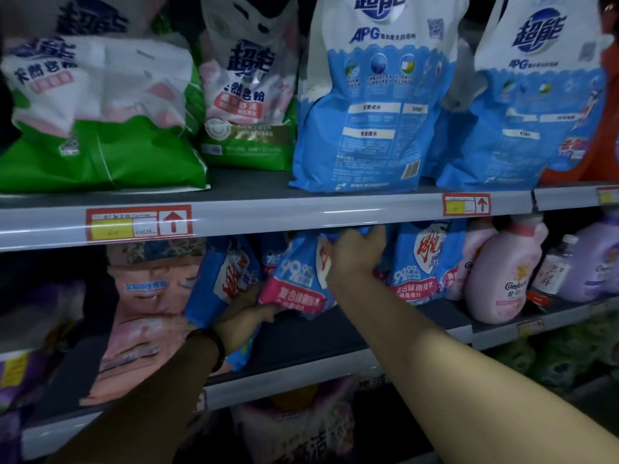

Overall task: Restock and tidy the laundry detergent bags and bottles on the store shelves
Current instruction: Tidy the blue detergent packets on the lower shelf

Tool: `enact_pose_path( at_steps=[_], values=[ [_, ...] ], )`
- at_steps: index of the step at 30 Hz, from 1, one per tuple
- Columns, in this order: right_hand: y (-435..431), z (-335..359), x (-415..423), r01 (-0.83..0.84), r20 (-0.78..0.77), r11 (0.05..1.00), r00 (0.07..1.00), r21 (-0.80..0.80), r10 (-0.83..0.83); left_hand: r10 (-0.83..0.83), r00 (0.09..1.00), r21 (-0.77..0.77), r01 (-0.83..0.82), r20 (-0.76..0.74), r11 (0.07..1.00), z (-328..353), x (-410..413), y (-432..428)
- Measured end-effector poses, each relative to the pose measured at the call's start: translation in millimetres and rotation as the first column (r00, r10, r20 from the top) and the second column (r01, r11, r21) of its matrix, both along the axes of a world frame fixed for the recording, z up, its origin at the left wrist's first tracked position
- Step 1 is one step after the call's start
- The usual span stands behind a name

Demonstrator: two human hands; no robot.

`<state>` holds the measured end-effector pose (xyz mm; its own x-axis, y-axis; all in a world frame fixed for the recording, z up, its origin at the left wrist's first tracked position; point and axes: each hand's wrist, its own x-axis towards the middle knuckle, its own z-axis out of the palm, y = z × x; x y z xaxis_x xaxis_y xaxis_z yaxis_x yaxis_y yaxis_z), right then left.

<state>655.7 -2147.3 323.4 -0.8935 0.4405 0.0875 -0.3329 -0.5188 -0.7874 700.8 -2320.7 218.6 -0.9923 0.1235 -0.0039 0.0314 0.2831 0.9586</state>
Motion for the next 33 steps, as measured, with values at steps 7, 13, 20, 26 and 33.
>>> enact_pose_path(
  at_steps=[7,13,20,26,33],
  values=[
    [-27,-38,-4,-0.677,0.232,0.613,0.726,0.407,0.647,0.202,0.967,-0.172,-0.228,-0.153,0.958,-7,-10,-6],
    [2,-109,-10,-0.389,0.271,0.613,0.921,0.688,0.279,0.226,0.967,-0.212,-0.246,-0.113,0.946,-17,-14,-16],
    [33,-137,-22,-0.507,0.394,0.526,0.862,0.683,0.318,0.197,0.977,-0.155,-0.208,-0.087,0.966,-18,-13,-18],
    [44,-144,-53,-0.693,0.549,0.388,0.719,0.607,0.425,0.196,0.977,-0.178,-0.208,-0.083,0.962,-21,-19,-15],
    [56,-141,-79,-0.721,0.627,0.312,0.693,0.619,0.357,0.116,0.993,-0.221,-0.115,-0.007,0.969,-20,-21,-4]
  ],
)
